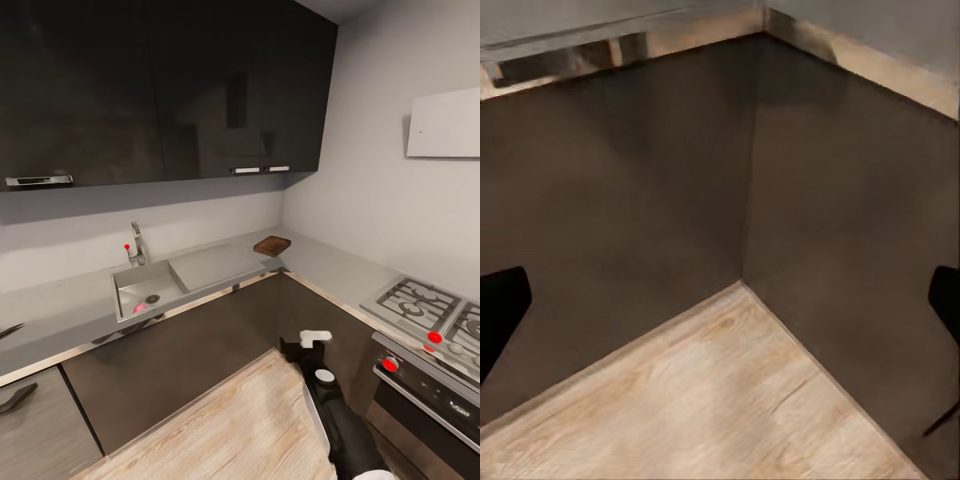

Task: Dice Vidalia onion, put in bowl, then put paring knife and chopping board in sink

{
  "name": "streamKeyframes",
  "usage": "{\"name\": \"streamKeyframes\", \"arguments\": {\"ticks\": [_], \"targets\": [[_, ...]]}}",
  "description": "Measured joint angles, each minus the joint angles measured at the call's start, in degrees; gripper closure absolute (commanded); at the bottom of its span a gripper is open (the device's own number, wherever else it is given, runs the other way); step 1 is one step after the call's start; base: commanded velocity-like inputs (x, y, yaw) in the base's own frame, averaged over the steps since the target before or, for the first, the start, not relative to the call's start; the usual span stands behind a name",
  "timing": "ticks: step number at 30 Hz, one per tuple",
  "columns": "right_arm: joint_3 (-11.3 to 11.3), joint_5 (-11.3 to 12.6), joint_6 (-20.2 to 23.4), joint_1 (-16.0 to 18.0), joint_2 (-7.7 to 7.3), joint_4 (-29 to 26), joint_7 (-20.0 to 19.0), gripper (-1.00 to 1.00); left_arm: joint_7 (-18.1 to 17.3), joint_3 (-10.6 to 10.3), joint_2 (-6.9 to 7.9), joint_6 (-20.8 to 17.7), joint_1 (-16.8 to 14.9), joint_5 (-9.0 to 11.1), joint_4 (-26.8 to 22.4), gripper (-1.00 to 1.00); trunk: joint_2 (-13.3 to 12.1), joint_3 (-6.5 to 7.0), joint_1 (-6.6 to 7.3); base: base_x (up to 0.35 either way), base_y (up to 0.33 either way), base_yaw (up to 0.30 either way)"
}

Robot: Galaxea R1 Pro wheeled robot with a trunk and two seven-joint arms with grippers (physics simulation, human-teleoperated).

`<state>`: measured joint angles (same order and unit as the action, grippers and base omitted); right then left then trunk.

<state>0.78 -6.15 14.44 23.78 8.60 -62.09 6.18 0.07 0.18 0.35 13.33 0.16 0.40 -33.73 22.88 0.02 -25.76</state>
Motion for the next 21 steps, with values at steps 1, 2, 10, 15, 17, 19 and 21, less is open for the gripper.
{"name": "streamKeyframes", "arguments": {"ticks": [1, 2, 10, 15, 17, 19, 21], "targets": [[0.07, -0.72, 1.92, 2.28, 0.59, 0.26, 0.23, -1.0, -0.02, -0.01, 0.0, 0.0, 0.0, 0.0, 0.01, -1.0, 0.0, 0.01, 0.0, 0.0, 0.0, 0.0], [0.12, -2.07, 5.73, 7.02, 1.38, 1.51, 0.59, -1.0, -0.05, -0.02, 0.0, 0.0, 0.0, 0.0, 0.01, -1.0, -0.01, 0.01, -0.01, 0.0, 0.0, 0.0], [0.08, -3.5, 9.86, 32.46, 1.4, 17.88, 1.89, -1.0, -0.02, -0.02, 0.0, 0.0, 0.0, 0.0, 0.05, -1.0, 0.0, 0.01, 0.0, 0.0, 0.0, 0.0], [-0.13, -3.37, 9.74, 42.33, 1.39, 26.08, 3.21, -1.0, 0.01, -0.02, -0.05, 0.0, 0.0, 0.0, 0.48, -1.0, 0.01, 0.0, 0.0, 0.0, 0.0, 0.0], [-0.25, -3.29, 9.62, 43.35, 1.39, 26.95, 3.3, -1.0, 0.01, -0.02, -0.07, 0.0, 0.0, -0.03, 0.92, -1.0, 0.0, 0.0, 0.0, 0.0, 0.0, 0.0], [-0.41, -3.08, 8.53, 43.98, 1.19, 27.75, 3.11, -1.0, 0.01, -0.02, -0.13, 0.0, 0.0, -0.06, 1.31, -1.0, 0.0, 0.0, 0.0, 0.0, 0.0, 0.0], [-0.52, -2.74, 6.22, 44.16, 0.42, 28.85, 2.73, -1.0, 0.01, -0.02, -0.15, 0.01, 0.0, -0.07, 1.44, -1.0, 0.0, -0.01, 0.0, 0.0, 0.0, 0.0]]}}
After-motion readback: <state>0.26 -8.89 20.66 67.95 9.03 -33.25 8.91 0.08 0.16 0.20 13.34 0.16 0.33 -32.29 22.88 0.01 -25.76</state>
